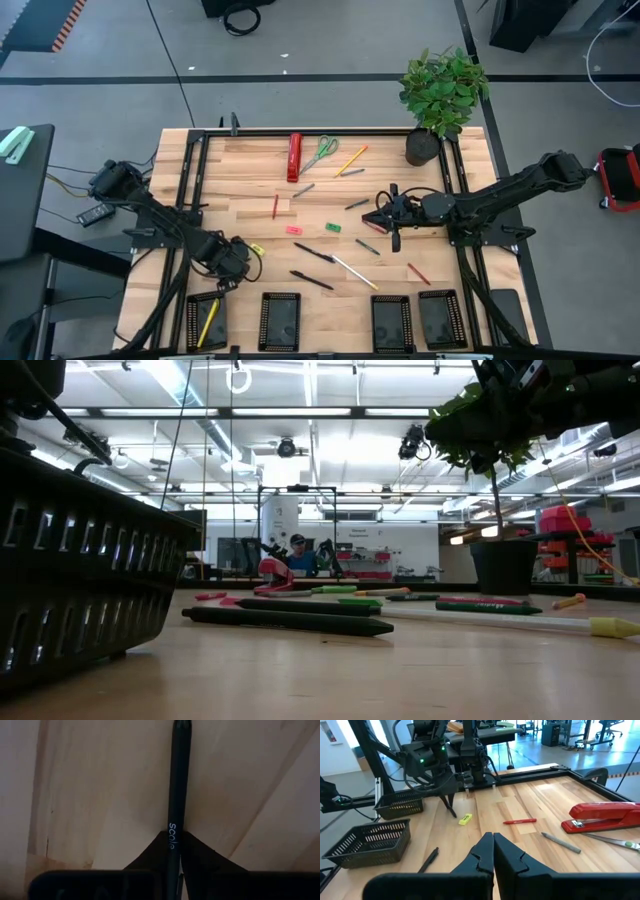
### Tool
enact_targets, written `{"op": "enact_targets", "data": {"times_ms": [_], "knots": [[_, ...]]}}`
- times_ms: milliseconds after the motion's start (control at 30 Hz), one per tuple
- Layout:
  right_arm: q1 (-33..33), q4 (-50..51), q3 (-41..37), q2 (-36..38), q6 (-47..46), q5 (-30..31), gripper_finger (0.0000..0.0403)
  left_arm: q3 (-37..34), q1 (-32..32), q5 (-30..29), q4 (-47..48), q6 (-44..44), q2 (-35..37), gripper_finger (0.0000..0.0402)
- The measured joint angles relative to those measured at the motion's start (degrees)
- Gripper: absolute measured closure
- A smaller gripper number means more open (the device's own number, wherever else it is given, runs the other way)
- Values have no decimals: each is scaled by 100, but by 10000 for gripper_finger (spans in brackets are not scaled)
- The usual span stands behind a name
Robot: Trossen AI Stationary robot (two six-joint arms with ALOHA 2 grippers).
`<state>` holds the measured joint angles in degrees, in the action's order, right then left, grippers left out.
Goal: Sort crayons/erasers/pens/pencils in bins
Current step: Put the bottom left black pen into the left black bin
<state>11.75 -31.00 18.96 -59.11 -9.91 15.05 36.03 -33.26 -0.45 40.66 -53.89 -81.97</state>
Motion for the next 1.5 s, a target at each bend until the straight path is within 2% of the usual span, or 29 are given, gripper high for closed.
{"op": "enact_targets", "data": {"times_ms": [167, 400, 533, 633, 900, 1133, 1333, 1500], "knots": [[0, 0, 0, 0, -7, 0, 392, 104, 4, 10, 146, -104, -24, 345], [-2, -55, 0, 2, -11, 0, 392, 949, 9, -40, 1392, -166, -33, 365], [-2, -87, 0, 2, -13, -1, 392, 1609, 10, 4, 2272, -599, -29, 355], [-2, -86, 0, 2, -127, -2, 392, 2113, -100, -58, 2785, -1360, -23, 346], [0, -39, 0, 2, -544, -3, 392, 3063, -1342, -943, 2850, -3820, -17, 364], [0, 9, 0, 2, -660, -4, 392, 3106, -2660, -982, 2819, -6151, -130, 351], [0, -81, 0, 2, -662, -4, 392, 3106, -3454, -988, 2570, -7019, -450, 356], [0, -322, 0, 2, -662, -4, 392, 3107, -3612, -985, 2095, -7073, -897, 351]]}}
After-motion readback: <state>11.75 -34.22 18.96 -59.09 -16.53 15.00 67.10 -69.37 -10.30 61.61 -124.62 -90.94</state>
